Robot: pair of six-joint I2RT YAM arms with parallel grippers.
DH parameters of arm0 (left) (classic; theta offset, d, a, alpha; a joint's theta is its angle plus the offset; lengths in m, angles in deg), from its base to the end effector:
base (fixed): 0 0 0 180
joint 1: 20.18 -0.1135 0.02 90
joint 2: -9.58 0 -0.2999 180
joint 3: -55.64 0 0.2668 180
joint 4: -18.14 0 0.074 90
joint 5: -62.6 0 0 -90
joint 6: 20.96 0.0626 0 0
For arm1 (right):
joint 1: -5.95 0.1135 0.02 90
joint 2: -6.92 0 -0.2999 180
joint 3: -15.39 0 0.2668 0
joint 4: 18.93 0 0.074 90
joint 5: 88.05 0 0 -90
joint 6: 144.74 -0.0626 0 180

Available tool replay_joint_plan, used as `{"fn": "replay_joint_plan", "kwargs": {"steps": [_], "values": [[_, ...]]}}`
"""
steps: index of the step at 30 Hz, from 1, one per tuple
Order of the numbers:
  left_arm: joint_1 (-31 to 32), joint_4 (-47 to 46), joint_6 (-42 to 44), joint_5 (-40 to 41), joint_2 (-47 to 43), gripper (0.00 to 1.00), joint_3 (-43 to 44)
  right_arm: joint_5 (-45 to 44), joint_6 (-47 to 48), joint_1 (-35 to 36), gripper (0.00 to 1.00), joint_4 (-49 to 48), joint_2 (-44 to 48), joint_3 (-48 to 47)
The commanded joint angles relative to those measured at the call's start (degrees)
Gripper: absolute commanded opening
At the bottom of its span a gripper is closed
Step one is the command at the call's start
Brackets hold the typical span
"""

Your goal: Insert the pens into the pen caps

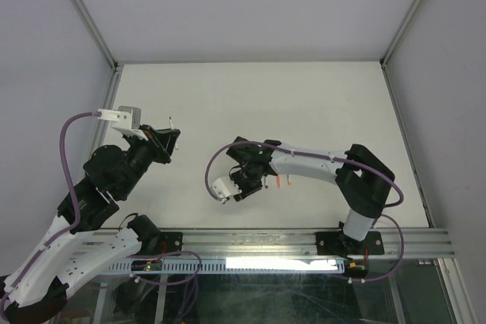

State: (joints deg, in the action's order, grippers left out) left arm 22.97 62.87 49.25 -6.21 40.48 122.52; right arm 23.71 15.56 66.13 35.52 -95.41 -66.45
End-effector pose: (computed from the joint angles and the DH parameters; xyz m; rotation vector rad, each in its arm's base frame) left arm 0.0953 -0.0583 0.4041 0.0778 1.7366 -0.4948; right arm 0.1630 0.3311 0.1855 -2.5773 1.1102 0.5044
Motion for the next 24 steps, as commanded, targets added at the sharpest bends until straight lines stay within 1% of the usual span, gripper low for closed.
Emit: {"fn": "replay_joint_plan", "kwargs": {"steps": [1,3,6,9,10,11,14,17,18,19,21,22,24], "values": [[0.3,-2.2,0.4,0.8,0.3,0.00,0.0,7.1,-11.7,-0.1,0.35,-10.0,10.5,6.6],[0.3,-2.5,0.5,0.6,0.4,0.00,-0.3,9.4,-19.6,-0.1,0.36,-17.7,13.8,12.0],[0.3,-2.6,0.5,-0.2,0.7,0.00,-0.6,10.1,-35.8,0.2,0.38,-31.6,18.2,19.3],[0.3,-3.0,0.5,-0.8,1.1,0.00,-0.8,6.5,-50.9,0.4,0.40,-44.9,22.3,25.1],[0.3,-3.2,0.5,-1.0,1.2,0.00,-0.9,4.4,-56.1,0.6,0.40,-47.9,23.4,26.7],[0.3,-3.3,0.6,-1.2,1.3,0.00,-0.9,3.0,-59.3,0.7,0.40,-50.2,24.2,27.8],[0.3,-3.8,0.4,-1.8,1.6,0.00,-0.9,3.0,-59.3,2.8,0.40,-52.5,26.0,29.0],[0.3,-3.8,0.1,-2.3,1.7,0.00,-1.0,3.0,-59.3,6.5,0.40,-54.4,27.8,30.0],[0.3,-3.8,0.0,-2.3,1.7,0.00,-1.1,-18.2,-80.3,7.9,0.42,-54.2,28.1,29.8],[0.3,-3.8,0.0,-2.2,1.7,0.00,-1.1,-25.1,-88.5,9.1,0.42,-53.0,28.0,29.1],[0.3,-3.8,-0.2,-1.9,1.6,0.00,-1.2,-25.1,-88.5,10.5,0.42,-47.1,26.4,26.0],[0.3,-3.8,-0.2,-1.7,1.6,0.00,-1.3,-36.6,-101.7,11.1,0.43,-43.2,25.2,23.8],[0.3,-3.8,-0.4,-1.1,1.3,0.00,-1.4,-41.9,-109.6,12.7,0.43,-36.8,23.0,20.5]]}}
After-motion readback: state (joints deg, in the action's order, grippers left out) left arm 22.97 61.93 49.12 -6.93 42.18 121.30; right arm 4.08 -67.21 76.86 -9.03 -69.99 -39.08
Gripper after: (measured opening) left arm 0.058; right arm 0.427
